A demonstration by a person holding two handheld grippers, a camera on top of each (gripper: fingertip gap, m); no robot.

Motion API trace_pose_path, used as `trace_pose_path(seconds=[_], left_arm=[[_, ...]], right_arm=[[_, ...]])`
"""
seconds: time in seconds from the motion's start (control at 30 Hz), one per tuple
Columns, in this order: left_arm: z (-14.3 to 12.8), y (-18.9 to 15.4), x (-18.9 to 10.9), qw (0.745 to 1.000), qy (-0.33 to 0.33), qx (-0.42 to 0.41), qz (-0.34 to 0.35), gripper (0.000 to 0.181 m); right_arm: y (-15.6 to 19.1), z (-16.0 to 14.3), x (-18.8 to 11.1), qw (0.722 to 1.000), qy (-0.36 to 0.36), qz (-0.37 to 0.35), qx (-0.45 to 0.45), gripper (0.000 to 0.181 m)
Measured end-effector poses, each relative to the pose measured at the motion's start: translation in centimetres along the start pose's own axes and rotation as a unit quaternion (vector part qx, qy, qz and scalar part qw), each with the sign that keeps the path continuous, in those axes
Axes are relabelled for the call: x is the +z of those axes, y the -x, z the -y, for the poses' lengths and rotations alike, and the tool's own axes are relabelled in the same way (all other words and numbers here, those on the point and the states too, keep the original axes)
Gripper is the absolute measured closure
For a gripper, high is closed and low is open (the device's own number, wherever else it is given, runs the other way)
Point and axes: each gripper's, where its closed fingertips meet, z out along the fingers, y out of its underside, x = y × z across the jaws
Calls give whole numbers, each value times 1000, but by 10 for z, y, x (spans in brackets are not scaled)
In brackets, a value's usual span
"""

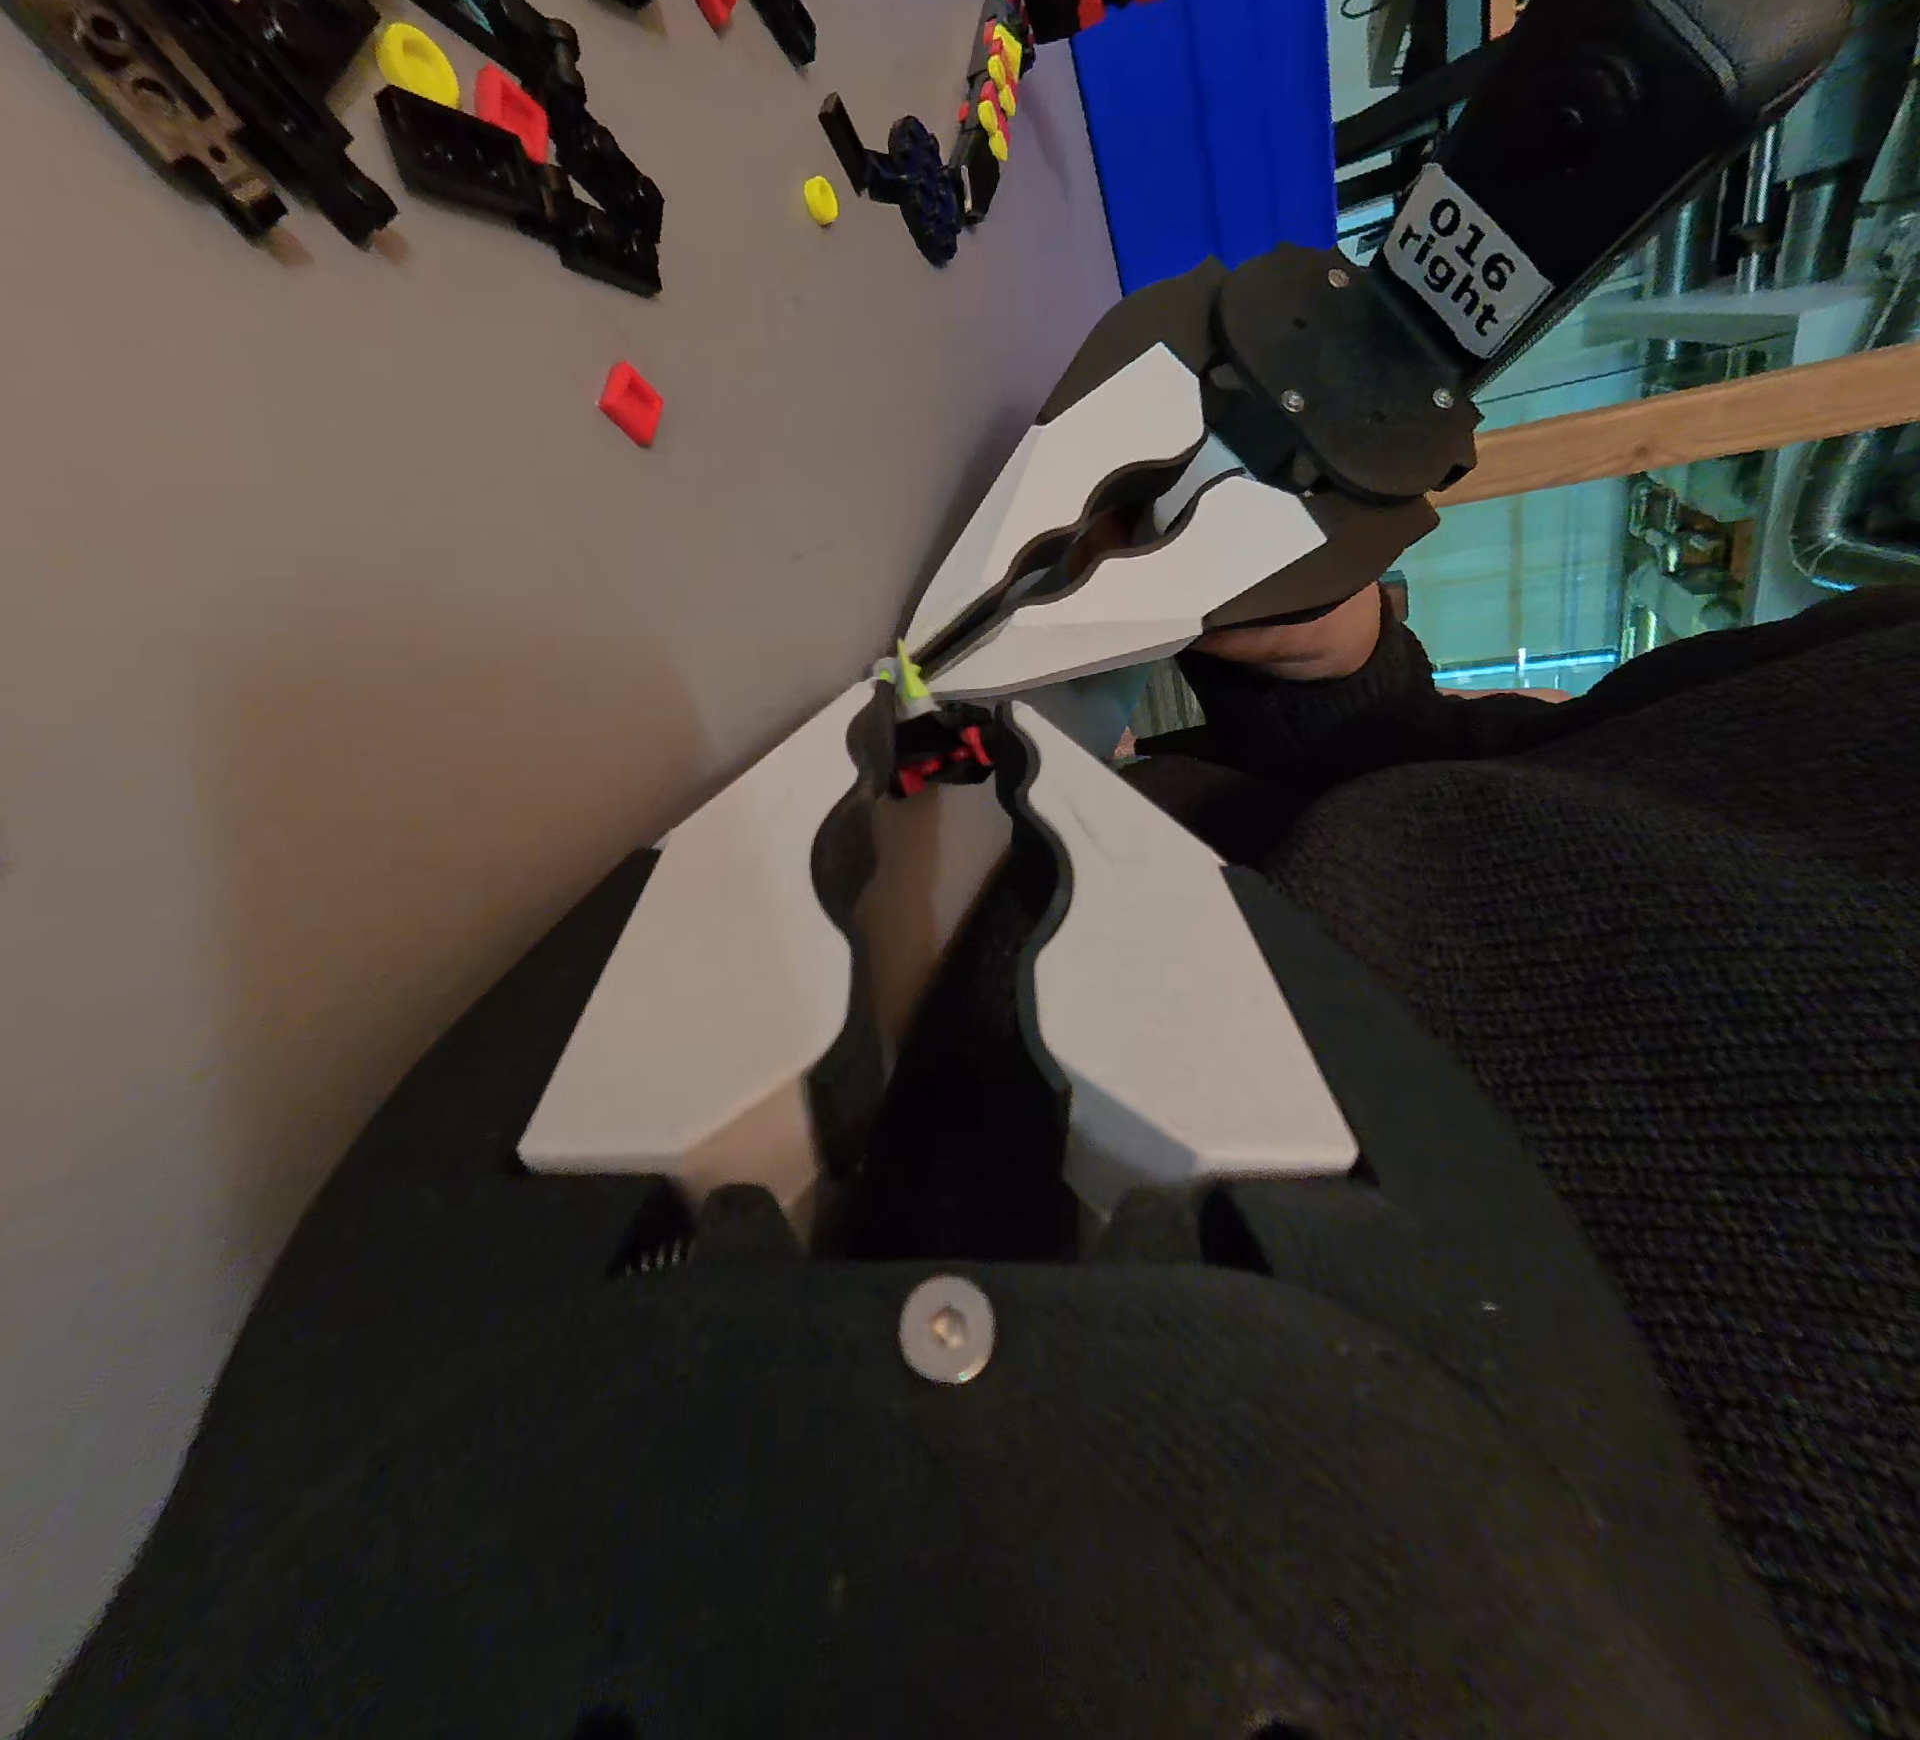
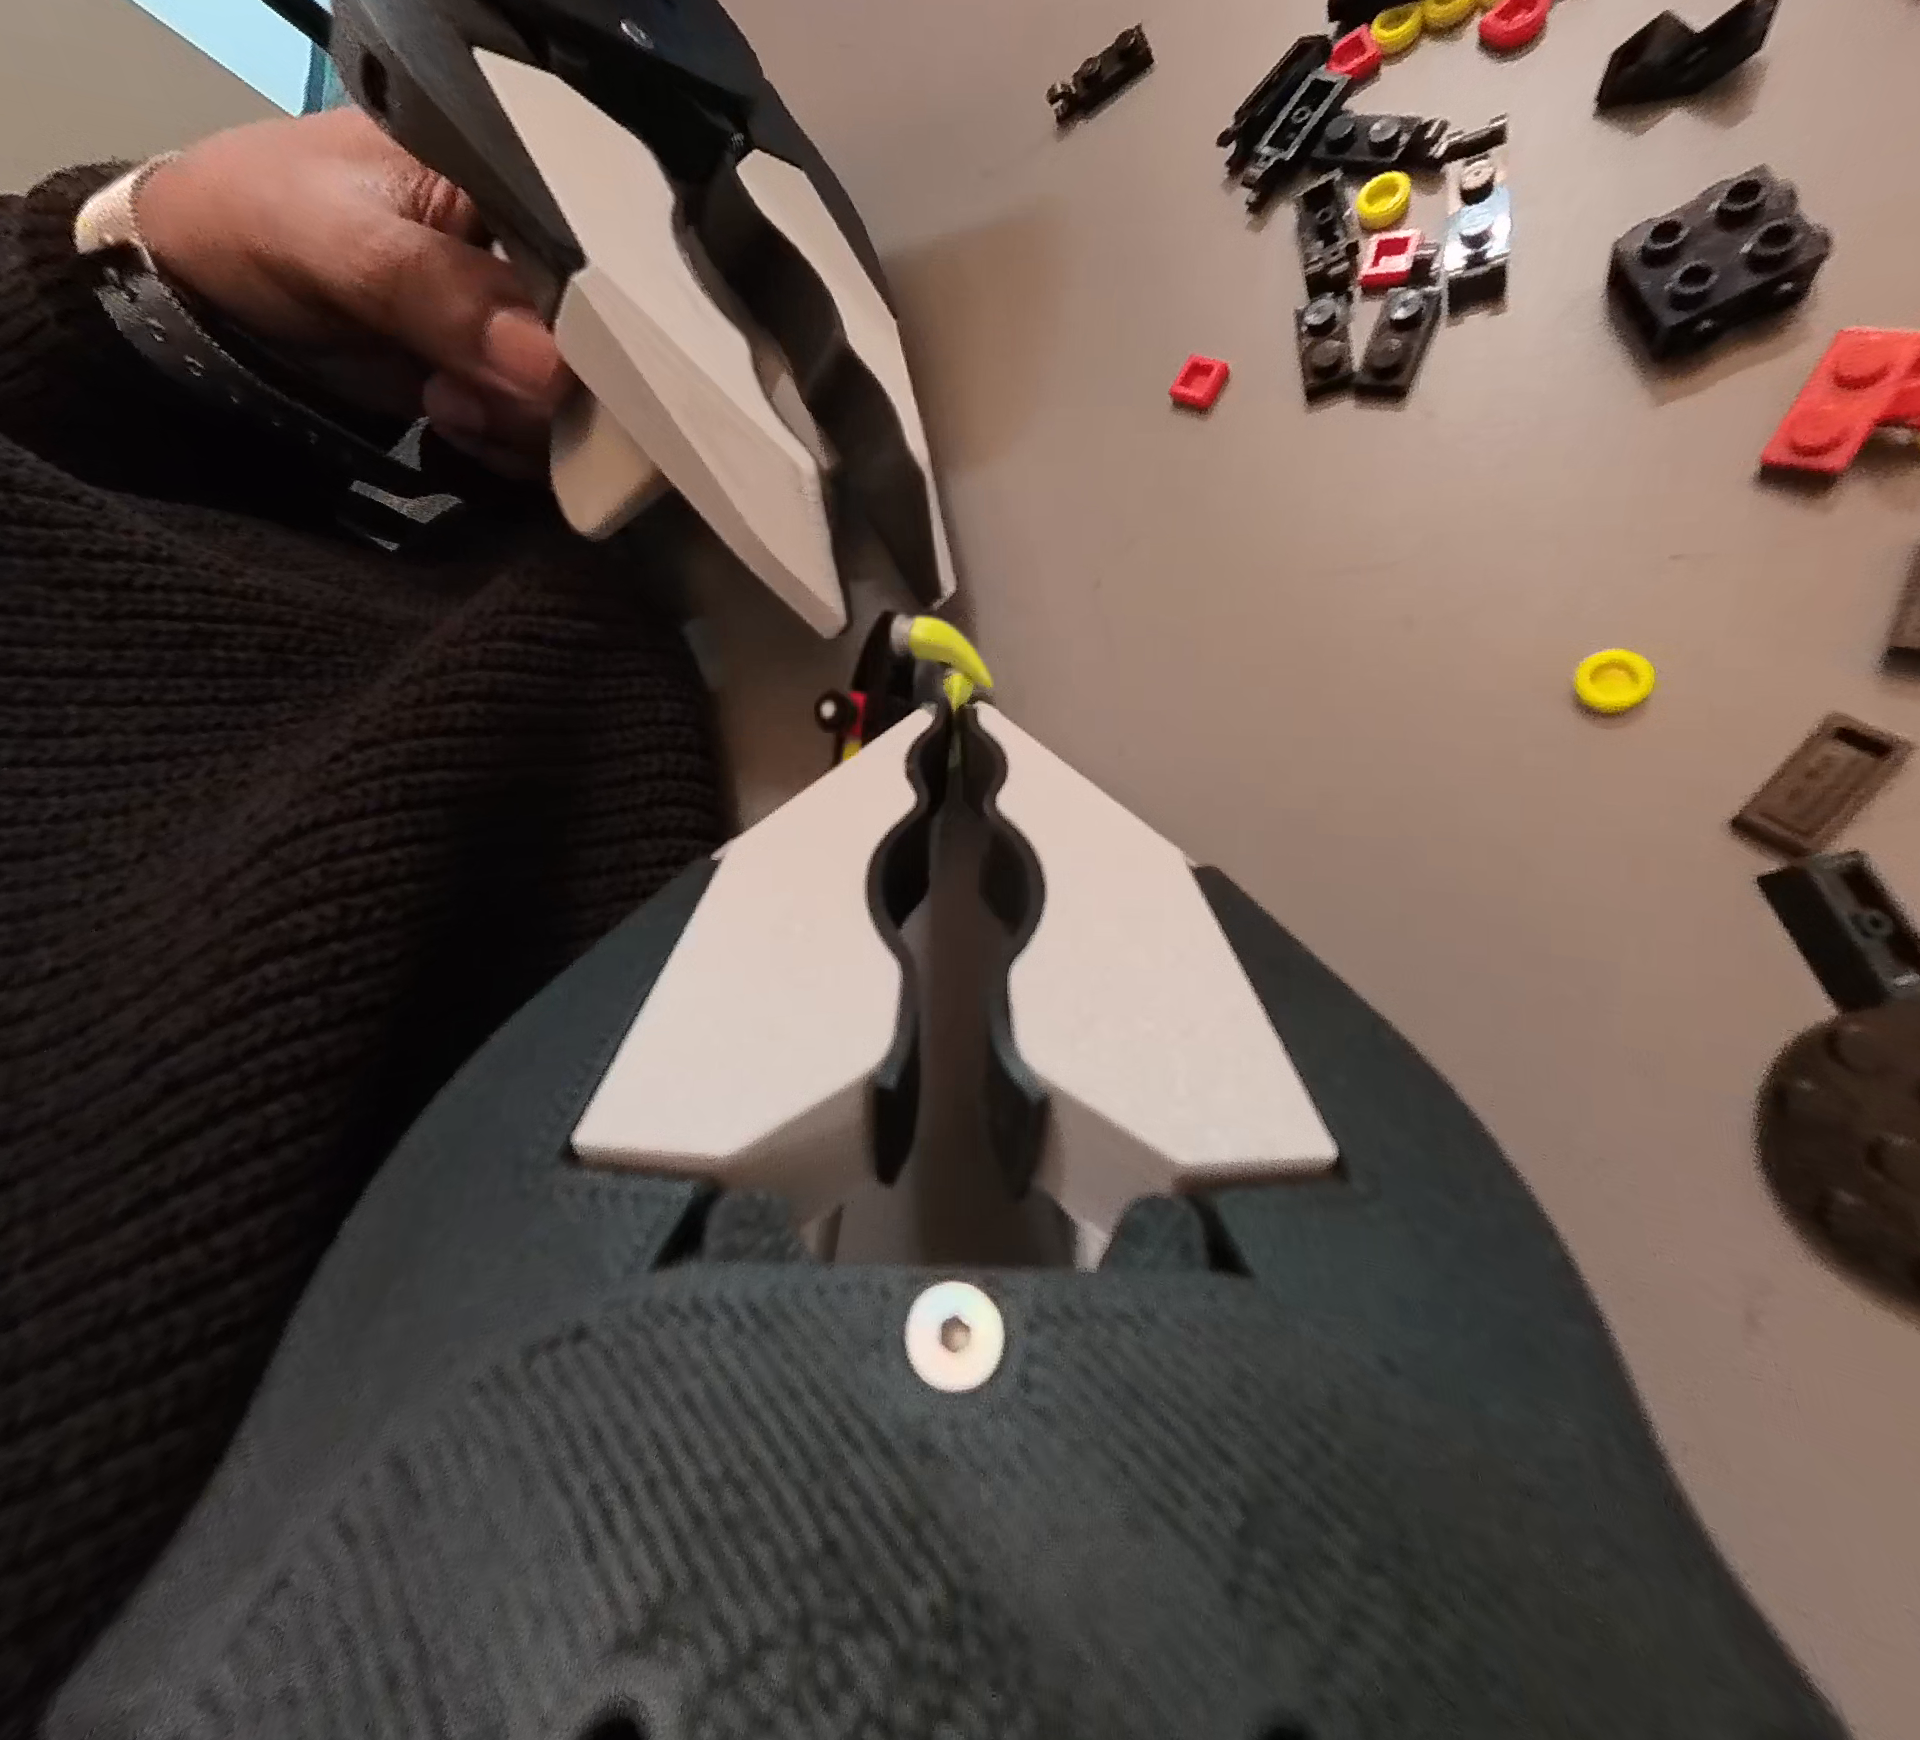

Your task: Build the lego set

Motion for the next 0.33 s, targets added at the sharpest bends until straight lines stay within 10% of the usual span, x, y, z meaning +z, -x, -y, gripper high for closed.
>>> trace_pose_path(seconds=[0.33], left_arm=[[7, 4, -13, 998, -38, -18, 38, 154]], right_arm=[[-6, -2, -5, 1000, 1, -6, 6, 181]])
